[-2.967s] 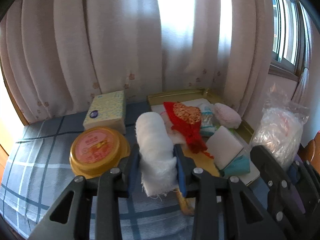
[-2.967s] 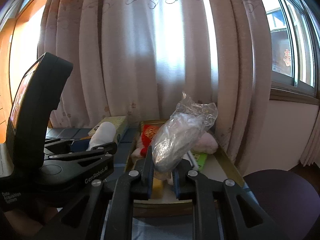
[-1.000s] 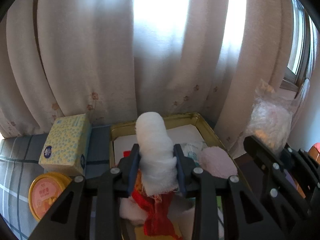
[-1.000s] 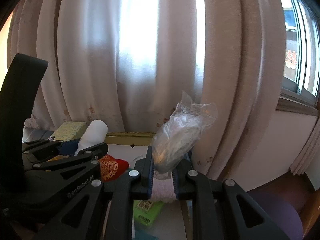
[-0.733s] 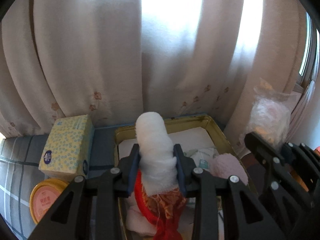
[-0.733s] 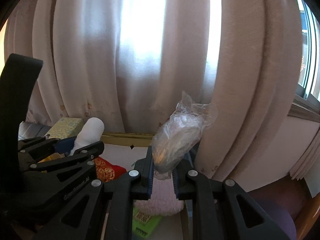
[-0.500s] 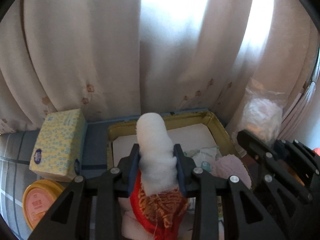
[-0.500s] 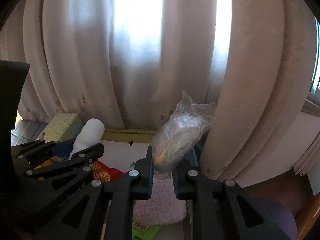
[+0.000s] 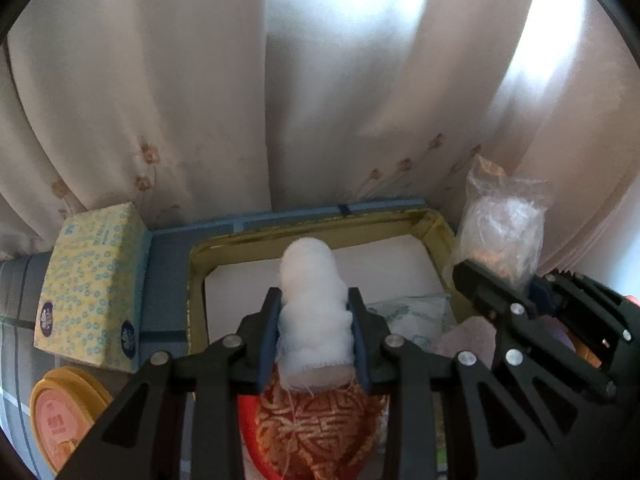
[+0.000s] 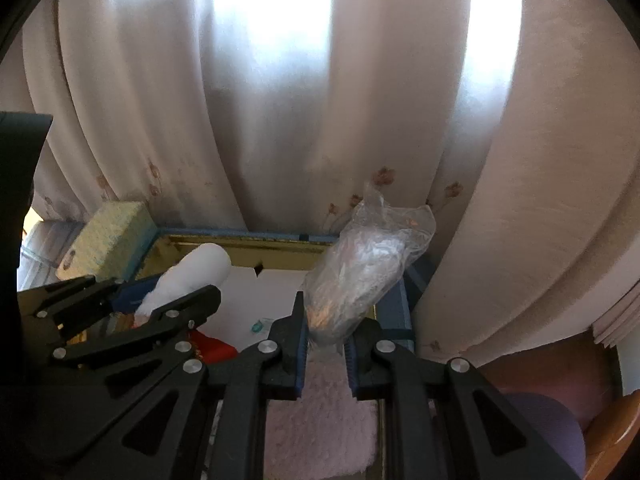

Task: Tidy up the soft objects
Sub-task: 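Lower the towel and plastic bag into the gold tray and open both tools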

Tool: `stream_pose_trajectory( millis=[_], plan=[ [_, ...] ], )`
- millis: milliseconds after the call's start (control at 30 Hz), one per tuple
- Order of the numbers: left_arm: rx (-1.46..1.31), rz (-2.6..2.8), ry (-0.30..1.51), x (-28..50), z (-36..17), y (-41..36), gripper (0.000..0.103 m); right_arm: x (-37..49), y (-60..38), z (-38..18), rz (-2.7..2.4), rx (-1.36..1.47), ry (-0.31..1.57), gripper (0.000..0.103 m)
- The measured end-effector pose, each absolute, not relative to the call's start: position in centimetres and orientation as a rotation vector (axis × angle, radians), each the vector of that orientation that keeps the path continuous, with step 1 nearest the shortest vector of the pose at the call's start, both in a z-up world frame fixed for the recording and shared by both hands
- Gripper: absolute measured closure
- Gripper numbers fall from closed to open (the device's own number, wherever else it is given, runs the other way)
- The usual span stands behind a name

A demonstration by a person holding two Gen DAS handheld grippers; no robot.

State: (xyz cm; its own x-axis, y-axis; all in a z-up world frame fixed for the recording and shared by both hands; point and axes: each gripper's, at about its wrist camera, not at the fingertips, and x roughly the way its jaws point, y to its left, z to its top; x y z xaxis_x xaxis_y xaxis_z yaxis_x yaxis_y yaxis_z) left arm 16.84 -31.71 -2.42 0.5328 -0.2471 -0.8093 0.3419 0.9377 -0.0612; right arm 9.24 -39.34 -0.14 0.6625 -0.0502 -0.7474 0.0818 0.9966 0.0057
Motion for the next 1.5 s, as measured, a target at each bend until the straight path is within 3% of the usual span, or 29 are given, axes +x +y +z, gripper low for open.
stream_pose_trajectory(
  millis=[200,433,600,700,833,967,1333,1500],
  plan=[
    [0.104,-0.334,1.009,18.1,-4.1,-31.8,0.071,11.6,-39.6,-1.5,-0.016,0.055,0.939,0.085],
    [0.128,-0.263,1.032,19.0,-5.3,-31.8,0.051,14.1,-40.4,-3.8,0.053,0.119,1.033,0.085],
    [0.013,-0.354,1.065,19.2,-4.3,-30.5,0.043,14.2,-42.0,-3.8,0.122,0.267,1.046,0.082],
    [0.026,-0.393,1.008,18.1,-2.8,-30.2,0.032,13.1,-42.5,-2.7,0.135,0.279,1.011,0.072],
    [0.073,-0.387,0.92,16.2,-0.7,-29.9,0.002,11.0,-43.3,-0.9,0.143,0.28,0.965,0.054],
    [0.031,-0.374,0.843,14.3,1.2,-29.1,0.001,9.2,-44.1,0.3,0.199,0.343,0.889,0.041],
    [-0.001,-0.297,0.704,9.4,1.9,-24.4,0.001,6.2,-41.9,0.8,0.271,0.436,0.788,0.041],
    [0.037,-0.279,0.636,7.3,1.6,-24.6,0.001,1.8,-39.6,2.2,0.119,0.321,0.7,0.041]
  ],
)
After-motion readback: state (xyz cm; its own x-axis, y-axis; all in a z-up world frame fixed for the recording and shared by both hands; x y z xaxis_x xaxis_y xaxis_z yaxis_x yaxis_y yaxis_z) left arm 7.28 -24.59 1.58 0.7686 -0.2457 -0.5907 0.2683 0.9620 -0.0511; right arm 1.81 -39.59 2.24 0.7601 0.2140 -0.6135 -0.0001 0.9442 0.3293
